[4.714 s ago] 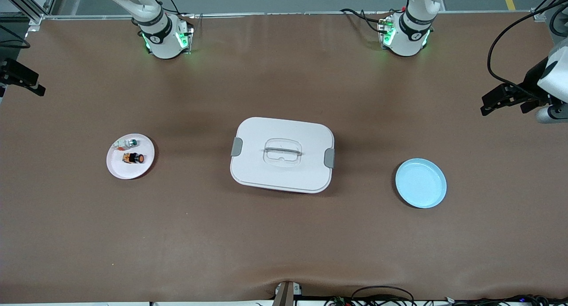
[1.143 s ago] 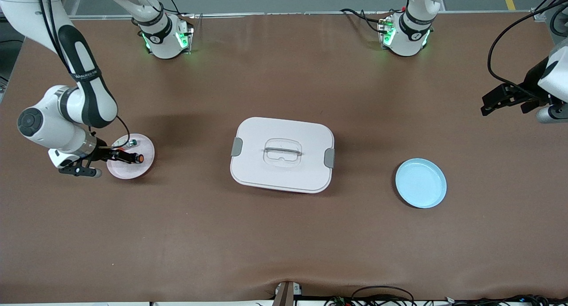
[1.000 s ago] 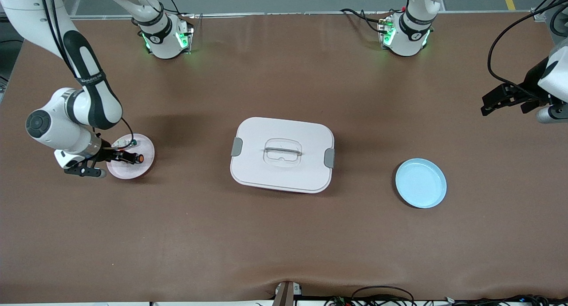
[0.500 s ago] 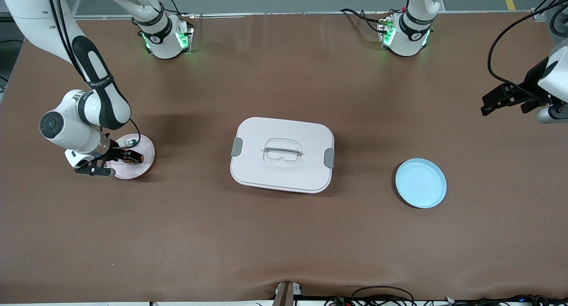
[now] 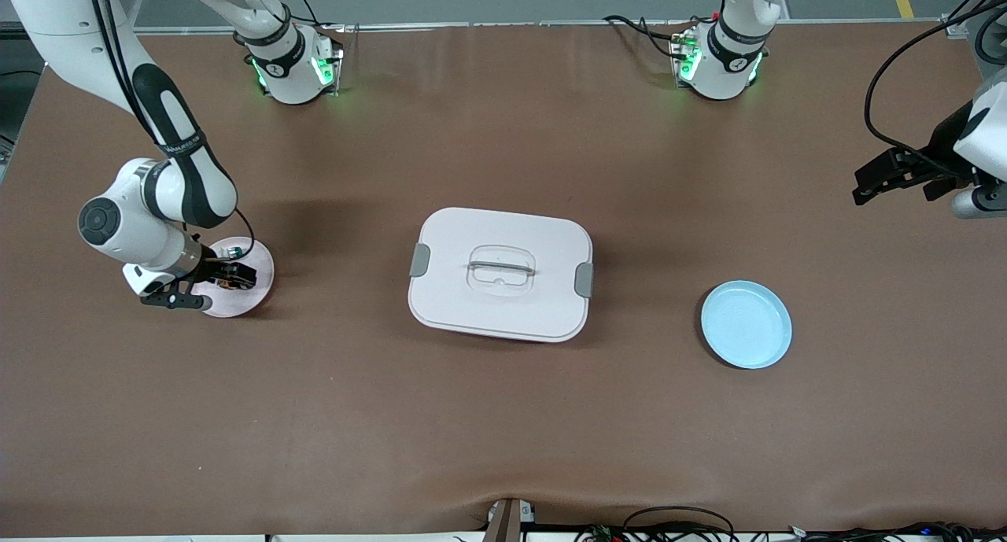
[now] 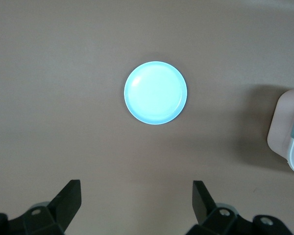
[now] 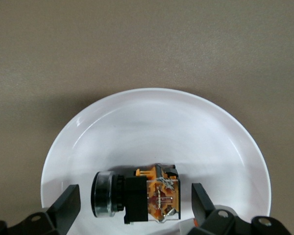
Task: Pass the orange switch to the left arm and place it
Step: 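Close the right gripper on the black-and-orange switch, then lift the switch with the right gripper while the left gripper approaches, then grasp the switch with the left gripper above the white box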
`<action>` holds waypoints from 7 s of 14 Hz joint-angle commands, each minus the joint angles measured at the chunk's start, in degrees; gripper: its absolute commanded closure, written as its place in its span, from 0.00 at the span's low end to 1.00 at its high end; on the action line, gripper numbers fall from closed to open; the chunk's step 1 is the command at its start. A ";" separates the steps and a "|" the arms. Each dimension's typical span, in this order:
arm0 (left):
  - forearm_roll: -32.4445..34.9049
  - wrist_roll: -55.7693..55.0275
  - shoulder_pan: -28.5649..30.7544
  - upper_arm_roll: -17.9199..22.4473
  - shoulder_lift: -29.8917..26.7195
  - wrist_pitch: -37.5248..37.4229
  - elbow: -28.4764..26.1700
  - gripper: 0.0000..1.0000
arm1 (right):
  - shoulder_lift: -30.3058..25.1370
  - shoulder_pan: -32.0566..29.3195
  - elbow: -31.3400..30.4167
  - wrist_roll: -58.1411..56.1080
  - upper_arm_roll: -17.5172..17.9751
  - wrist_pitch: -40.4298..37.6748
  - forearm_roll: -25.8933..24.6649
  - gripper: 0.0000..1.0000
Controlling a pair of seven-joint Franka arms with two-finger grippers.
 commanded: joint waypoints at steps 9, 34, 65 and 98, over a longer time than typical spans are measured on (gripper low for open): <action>-0.71 0.59 -0.04 0.33 0.58 -1.33 1.44 0.00 | 0.83 -0.43 0.07 -1.17 0.19 0.56 1.01 0.00; -27.93 0.67 -0.56 -1.52 -0.83 -1.77 7.50 0.00 | -0.75 3.08 25.81 16.56 0.28 -42.84 13.21 1.00; -50.02 -7.86 -25.79 -16.90 29.32 59.31 8.38 0.00 | 8.30 28.56 59.66 93.39 0.28 -36.36 32.48 1.00; -50.37 2.52 -23.68 -16.99 33.19 60.11 11.63 1.00 | 10.33 31.56 60.89 95.34 -0.07 -31.17 31.69 0.00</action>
